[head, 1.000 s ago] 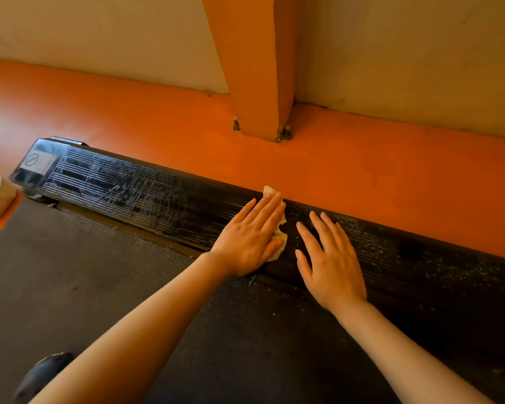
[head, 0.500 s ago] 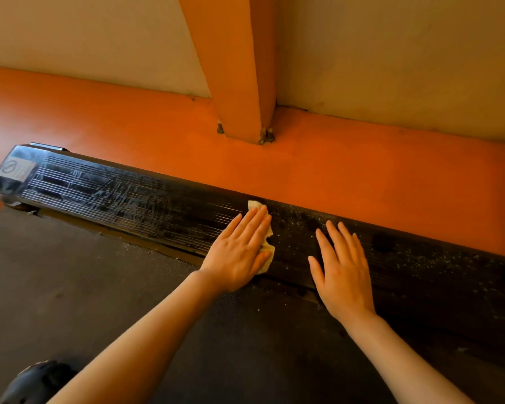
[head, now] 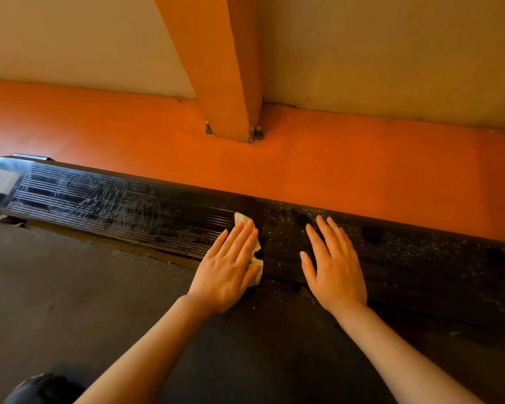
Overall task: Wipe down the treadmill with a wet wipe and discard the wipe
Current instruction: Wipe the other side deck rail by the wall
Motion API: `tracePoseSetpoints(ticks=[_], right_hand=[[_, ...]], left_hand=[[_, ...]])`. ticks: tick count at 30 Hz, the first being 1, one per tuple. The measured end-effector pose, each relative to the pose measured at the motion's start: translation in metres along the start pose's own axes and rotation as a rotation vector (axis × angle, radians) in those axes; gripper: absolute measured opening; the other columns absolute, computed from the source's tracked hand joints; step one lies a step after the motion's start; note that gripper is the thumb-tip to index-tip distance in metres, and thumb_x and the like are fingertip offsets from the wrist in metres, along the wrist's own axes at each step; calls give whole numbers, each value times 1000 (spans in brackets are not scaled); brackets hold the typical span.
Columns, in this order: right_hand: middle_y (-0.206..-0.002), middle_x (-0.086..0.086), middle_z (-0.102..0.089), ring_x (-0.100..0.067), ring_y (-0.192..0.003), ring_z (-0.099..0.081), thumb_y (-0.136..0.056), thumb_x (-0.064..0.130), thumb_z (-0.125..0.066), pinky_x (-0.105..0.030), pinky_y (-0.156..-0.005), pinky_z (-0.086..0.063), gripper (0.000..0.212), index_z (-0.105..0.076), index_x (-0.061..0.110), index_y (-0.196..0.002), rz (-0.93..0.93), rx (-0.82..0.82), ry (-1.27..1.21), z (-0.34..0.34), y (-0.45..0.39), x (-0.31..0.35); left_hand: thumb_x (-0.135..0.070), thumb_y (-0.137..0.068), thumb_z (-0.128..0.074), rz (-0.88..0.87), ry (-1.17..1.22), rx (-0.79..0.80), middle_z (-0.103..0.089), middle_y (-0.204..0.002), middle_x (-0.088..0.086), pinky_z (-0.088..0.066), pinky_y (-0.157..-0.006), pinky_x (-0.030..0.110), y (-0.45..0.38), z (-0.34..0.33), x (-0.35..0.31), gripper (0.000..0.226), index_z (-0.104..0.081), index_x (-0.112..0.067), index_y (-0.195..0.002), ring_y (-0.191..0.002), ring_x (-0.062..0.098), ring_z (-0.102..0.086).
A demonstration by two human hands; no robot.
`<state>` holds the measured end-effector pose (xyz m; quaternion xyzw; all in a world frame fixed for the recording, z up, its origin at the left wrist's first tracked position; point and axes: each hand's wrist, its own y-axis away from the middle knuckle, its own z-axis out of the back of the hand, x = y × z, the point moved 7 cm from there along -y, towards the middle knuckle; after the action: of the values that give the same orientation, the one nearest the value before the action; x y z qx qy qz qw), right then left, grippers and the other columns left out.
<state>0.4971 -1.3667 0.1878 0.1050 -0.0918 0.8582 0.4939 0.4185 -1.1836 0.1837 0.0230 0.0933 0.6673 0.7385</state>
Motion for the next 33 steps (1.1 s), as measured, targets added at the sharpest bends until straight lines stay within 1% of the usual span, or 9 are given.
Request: tracePoseSetpoints(ticks=[4,6,10,13,17,22,25,30,33], right_hand=[[-153,-13,-41,-28,-144,-32,-100,42,-33,-41,-115,-24,56,-47,11,-144,-2,4,11,-2,1,0],[-153,-13,-41,-28,-145,-31,-100,42,-33,-40,-116,-24,56,-47,11,-144,1,0,9,-1,0,-1],[-152,-13,-42,-29,-144,-33,-100,42,-33,-41,-115,-26,56,-48,10,-144,3,-8,12,0,0,0],[-152,-14,-42,-29,-144,-34,-100,42,-32,-41,-115,-27,56,-48,11,-144,0,-8,10,0,1,0],[-152,-14,-42,-30,-143,-34,-100,42,-33,-42,-115,-28,55,-49,10,-143,1,-16,5,0,1,0],[-152,-14,-41,-30,-144,-33,-100,41,-35,-43,-116,-29,55,-47,10,-144,10,-17,-10,0,1,0],[-152,-14,-41,-30,-144,-33,-100,41,-34,-43,-115,-29,55,-47,10,-144,10,-21,-8,0,1,-1],[-152,-14,-42,-30,-143,-35,-100,42,-32,-42,-114,-29,55,-48,11,-144,4,-22,5,0,1,0],[-152,-14,-41,-30,-144,-34,-100,42,-32,-42,-115,-29,56,-47,11,-144,2,-19,10,-1,1,0]], left_hand=[[-49,-103,-11,27,-7,15,3,-163,5,-1,-122,38,-46,8,4,64,-6,-12,-156,-151,17,7],[-49,-103,-10,51,-7,4,3,-163,6,0,-123,38,-57,11,3,64,-5,-13,-156,-151,18,7],[-45,-105,-16,48,11,-32,-5,-163,9,-4,-122,39,-29,6,-11,61,-12,-11,-155,-151,19,1],[-45,-106,-18,32,48,-18,-5,-164,8,-5,-122,40,-2,0,-21,60,-12,-12,-156,-151,18,2],[-46,-105,-17,31,32,-23,-4,-164,7,-2,-122,39,-18,3,-18,61,-11,-13,-156,-151,18,3],[-50,-102,-9,86,17,-11,5,-164,4,6,-122,35,-62,11,-8,65,-1,-15,-156,-150,17,10],[-47,-104,-13,96,36,-27,3,-164,5,3,-122,36,-48,8,-15,61,-3,-16,-156,-151,18,7],[-44,-106,-22,47,101,-25,-4,-164,3,-2,-121,39,1,-2,-32,57,-10,-18,-156,-151,14,6],[-44,-106,-20,39,62,-44,-6,-164,4,-1,-122,38,-13,1,-30,58,-11,-17,-156,-151,16,4]])
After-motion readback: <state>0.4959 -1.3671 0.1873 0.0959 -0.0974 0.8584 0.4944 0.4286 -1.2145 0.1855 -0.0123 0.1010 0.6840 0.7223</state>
